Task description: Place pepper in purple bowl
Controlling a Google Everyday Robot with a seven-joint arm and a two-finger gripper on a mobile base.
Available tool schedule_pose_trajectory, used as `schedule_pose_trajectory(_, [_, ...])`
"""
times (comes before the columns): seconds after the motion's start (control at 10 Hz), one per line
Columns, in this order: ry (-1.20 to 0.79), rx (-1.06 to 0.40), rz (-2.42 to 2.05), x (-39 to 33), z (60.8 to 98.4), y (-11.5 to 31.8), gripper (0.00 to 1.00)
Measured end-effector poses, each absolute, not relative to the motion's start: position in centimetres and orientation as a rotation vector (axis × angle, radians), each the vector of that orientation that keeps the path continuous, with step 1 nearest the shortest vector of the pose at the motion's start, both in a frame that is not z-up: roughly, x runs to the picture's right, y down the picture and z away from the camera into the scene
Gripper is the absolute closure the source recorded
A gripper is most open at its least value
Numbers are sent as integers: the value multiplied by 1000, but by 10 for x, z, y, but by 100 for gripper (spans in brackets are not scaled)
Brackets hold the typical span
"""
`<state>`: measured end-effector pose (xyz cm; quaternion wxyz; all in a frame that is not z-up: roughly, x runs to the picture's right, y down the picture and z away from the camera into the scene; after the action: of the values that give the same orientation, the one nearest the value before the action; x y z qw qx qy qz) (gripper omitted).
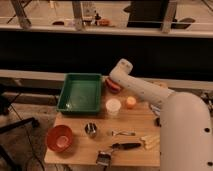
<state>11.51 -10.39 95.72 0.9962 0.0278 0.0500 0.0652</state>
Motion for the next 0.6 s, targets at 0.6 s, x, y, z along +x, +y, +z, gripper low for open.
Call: schedule_pose_trajectory(0.6, [121,75,116,123,954,-107,77])
